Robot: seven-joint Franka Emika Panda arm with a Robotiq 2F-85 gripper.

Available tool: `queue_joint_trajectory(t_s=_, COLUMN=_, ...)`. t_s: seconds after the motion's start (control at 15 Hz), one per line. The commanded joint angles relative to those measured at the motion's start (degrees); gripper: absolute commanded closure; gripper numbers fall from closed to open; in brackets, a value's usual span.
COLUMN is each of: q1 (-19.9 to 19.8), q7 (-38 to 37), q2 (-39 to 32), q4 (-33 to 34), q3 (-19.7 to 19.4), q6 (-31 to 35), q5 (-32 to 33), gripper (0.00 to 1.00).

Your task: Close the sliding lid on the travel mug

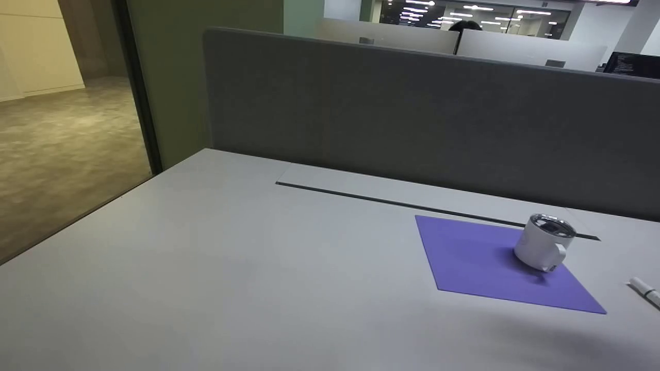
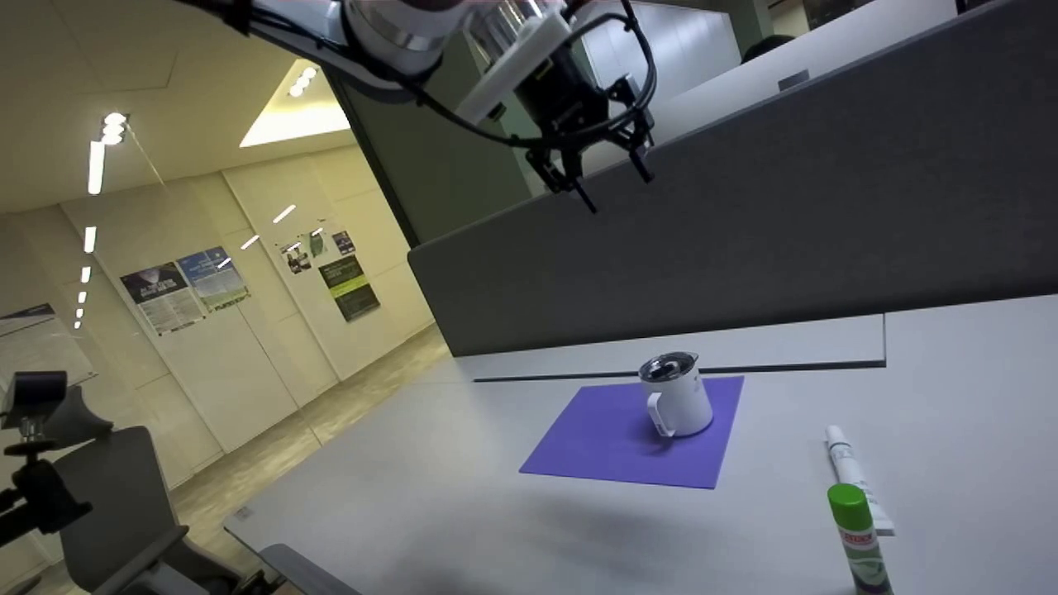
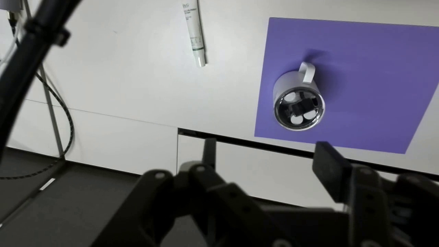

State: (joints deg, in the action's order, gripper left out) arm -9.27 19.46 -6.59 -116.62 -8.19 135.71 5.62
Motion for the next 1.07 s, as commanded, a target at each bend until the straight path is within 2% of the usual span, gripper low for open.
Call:
queue_joint_trajectory(t_s=0.0, q1=-0.16, q7=1.86, q2=-8.19, q4=10.96, q3=1.37, q6=-5.85, q5=-3.10, gripper=0.55)
queue_joint_trajectory(t_s=0.4, q1=0.33, q7=0.06, q2=-17.94, q4=21.97, q3=3.36, q6=-13.29, q5=-1.49, gripper=0.97)
queue_joint_trajectory(t_s=0.47, q1=-0.25, q7=0.95, q2=-14.47, q4=16.80, q3=3.61, q6=-10.05, q5=-2.02, gripper=0.99)
queue_joint_trajectory(t_s=0.53, q1=-0.22, q7=0.94, q2=-15.49, q4=17.58, q3=3.81, q6=-10.21, q5=-2.00, gripper=0.85)
queue_joint_trajectory(t_s=0.67, q1=-0.27, q7=0.94, q2=-15.82, q4=17.47, q3=3.85, q6=-9.94, q5=-2.00, gripper=0.98)
queue_joint_trajectory(t_s=1.0, q1=-0.36, q7=0.96, q2=-15.56, q4=17.48, q3=3.83, q6=-9.94, q5=-2.02, gripper=0.99)
